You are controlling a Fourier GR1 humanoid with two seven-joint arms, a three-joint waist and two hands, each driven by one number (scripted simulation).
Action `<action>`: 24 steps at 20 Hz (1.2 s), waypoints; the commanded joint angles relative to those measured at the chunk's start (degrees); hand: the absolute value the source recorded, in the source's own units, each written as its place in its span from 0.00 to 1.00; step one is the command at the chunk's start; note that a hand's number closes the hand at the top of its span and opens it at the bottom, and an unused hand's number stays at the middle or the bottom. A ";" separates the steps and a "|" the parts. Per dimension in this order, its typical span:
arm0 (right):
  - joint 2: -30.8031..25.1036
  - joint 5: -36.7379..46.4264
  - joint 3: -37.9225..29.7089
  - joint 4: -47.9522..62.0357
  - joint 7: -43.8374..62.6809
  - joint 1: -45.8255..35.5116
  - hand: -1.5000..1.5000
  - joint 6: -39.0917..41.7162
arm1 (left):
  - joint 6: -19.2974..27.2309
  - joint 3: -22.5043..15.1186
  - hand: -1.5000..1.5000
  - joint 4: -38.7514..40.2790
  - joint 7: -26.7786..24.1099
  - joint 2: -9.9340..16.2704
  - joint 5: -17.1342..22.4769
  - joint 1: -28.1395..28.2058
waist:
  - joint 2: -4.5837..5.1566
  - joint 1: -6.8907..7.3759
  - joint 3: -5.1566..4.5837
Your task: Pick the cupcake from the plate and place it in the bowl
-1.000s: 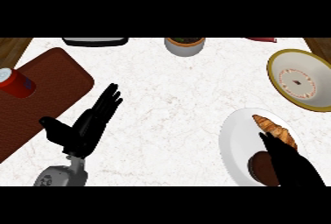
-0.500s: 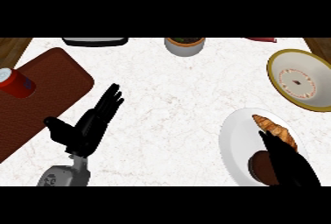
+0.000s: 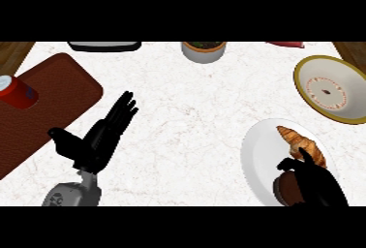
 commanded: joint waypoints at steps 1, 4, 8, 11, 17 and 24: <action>0.68 2.74 1.16 1.67 -3.87 1.17 1.00 -2.17 | -1.91 0.40 0.50 2.26 -2.24 -0.48 -0.21 0.45 | 0.35 0.09 0.46; 3.03 4.85 3.04 5.37 -4.47 -0.89 1.00 -3.55 | -0.14 1.15 0.50 0.27 1.75 -0.59 -0.18 -1.00 | 0.36 0.26 0.48; 2.95 5.06 1.31 7.36 -4.97 -5.41 1.00 -0.76 | -4.26 3.63 0.50 3.91 -2.21 1.73 0.72 -1.25 | 0.43 0.34 0.46; -2.37 4.13 0.13 1.60 -10.95 -0.01 1.00 -0.42 | -3.03 1.33 0.50 1.83 -0.90 -0.50 -0.06 0.61 | 0.34 0.07 0.46; -14.35 0.42 -0.90 15.29 -39.15 -3.94 1.00 -4.86 | -2.77 1.12 0.50 1.86 -2.42 -0.93 -0.35 0.99 | 0.63 1.07 0.59; -15.75 2.14 -7.76 6.40 -39.26 -1.76 1.00 -8.73 | -1.27 0.18 0.50 -2.90 0.04 -1.14 -1.98 3.77 | 0.24 -0.04 0.44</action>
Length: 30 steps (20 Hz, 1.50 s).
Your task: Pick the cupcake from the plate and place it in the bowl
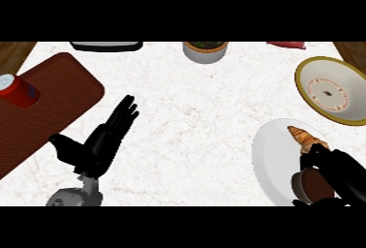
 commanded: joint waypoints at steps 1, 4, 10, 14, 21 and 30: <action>-2.70 -2.08 -5.79 -2.25 -3.27 2.12 1.00 -2.21 | 2.37 1.74 0.50 2.94 1.78 -0.82 -1.13 -5.96 | 0.47 -0.95 0.57; -2.99 -8.67 -10.15 -9.29 -3.38 3.37 1.00 2.98 | -0.35 1.80 0.50 2.62 -1.22 0.02 -0.08 -1.83 | 0.41 -0.77 0.54; -4.74 -18.76 -21.21 -25.80 -0.80 7.29 1.00 6.10 | 0.51 1.65 0.50 3.00 -1.29 -0.66 -0.68 -2.04 | 0.18 -1.48 0.50; -6.69 -25.91 -30.75 -33.66 2.87 8.78 1.00 12.64 | -0.20 1.93 0.50 -0.62 1.96 0.62 0.38 -0.87 | 0.20 -1.18 0.53; -4.98 -30.21 -35.11 -29.45 7.76 -1.34 1.00 17.54 | 0.24 0.64 0.50 0.82 0.88 -1.54 -0.94 -1.27 | 0.53 -0.06 0.56; -8.58 -26.60 -32.78 -2.82 3.56 -20.45 1.00 13.83 | -3.54 4.27 0.50 2.64 0.32 1.86 1.83 -3.41 | 0.85 1.19 0.59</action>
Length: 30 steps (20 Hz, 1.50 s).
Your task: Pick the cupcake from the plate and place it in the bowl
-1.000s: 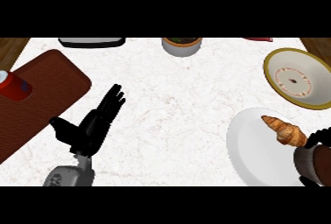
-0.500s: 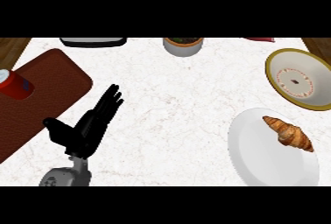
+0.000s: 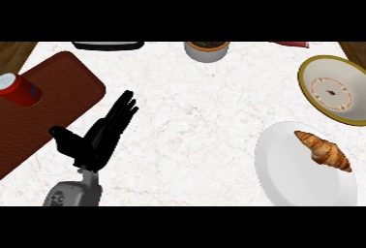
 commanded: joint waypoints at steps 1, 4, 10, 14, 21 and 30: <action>1.09 2.39 3.70 12.24 -2.23 -8.74 1.00 -2.90 | -1.63 1.44 0.50 1.93 -1.46 0.52 1.10 -0.35 | 0.13 0.38 0.02; -0.50 3.66 4.20 22.15 -4.57 -15.95 1.00 -3.66 | -0.98 0.02 0.50 -2.70 2.63 0.20 1.22 0.63 | 0.07 0.53 0.03; 1.66 12.53 8.68 44.83 -14.85 -25.78 1.00 -14.81 | -0.18 -2.37 0.50 -0.30 0.16 -2.19 -1.23 -0.36 | 0.46 1.41 0.09; 3.71 20.28 12.47 54.93 -14.66 -33.14 1.00 -22.84 | -2.23 0.02 0.50 0.57 -1.05 -0.39 0.57 -0.68 | 0.81 2.39 0.09; 3.36 25.77 13.31 74.77 -12.75 -40.45 1.00 -23.77 | -1.42 -1.58 0.50 -0.22 0.25 -0.81 -1.37 -2.34 | 1.19 3.24 0.16; 5.67 18.40 5.21 86.85 -21.30 -44.90 0.00 -24.03 | -2.20 0.19 0.50 2.10 0.19 -0.23 -0.08 -2.83 | 1.62 3.30 0.33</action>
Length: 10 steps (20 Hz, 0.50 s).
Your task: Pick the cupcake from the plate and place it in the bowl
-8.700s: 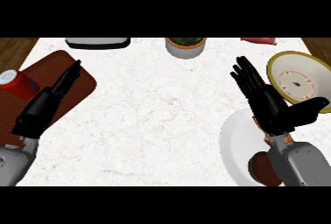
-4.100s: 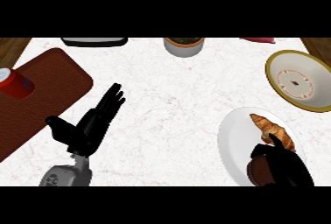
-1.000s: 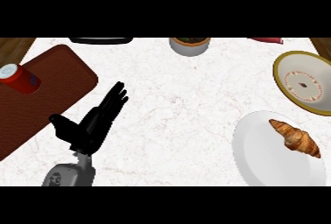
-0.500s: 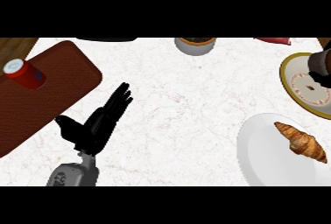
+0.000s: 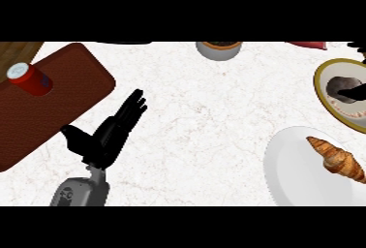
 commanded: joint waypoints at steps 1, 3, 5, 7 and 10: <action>0.68 -5.67 -5.60 4.17 -5.59 -1.42 0.00 0.79 | 2.40 -1.03 0.50 -0.14 1.03 -1.50 -1.22 -1.09 | -0.12 -0.67 0.10; 1.09 -11.30 -10.72 4.72 -7.07 -2.36 0.00 3.29 | -0.79 0.58 0.50 -0.57 0.05 0.68 0.87 0.59 | -0.19 -0.52 0.13; 0.75 -17.35 -16.33 3.44 -10.97 -3.69 0.00 4.27 | 0.92 -0.14 0.50 -1.02 -0.22 -0.20 -0.69 0.73 | -0.51 -1.24 0.26; 0.21 -21.60 -19.84 3.23 -14.97 -3.74 0.00 7.96 | 1.17 0.73 0.50 0.21 0.31 -0.19 -0.14 0.63 | -0.86 -2.45 0.11; -2.37 -26.29 -23.78 4.56 -21.04 -0.93 0.00 15.30 | 0.87 1.01 0.50 1.39 -1.45 -0.04 -0.43 1.75 | -0.88 -3.10 0.00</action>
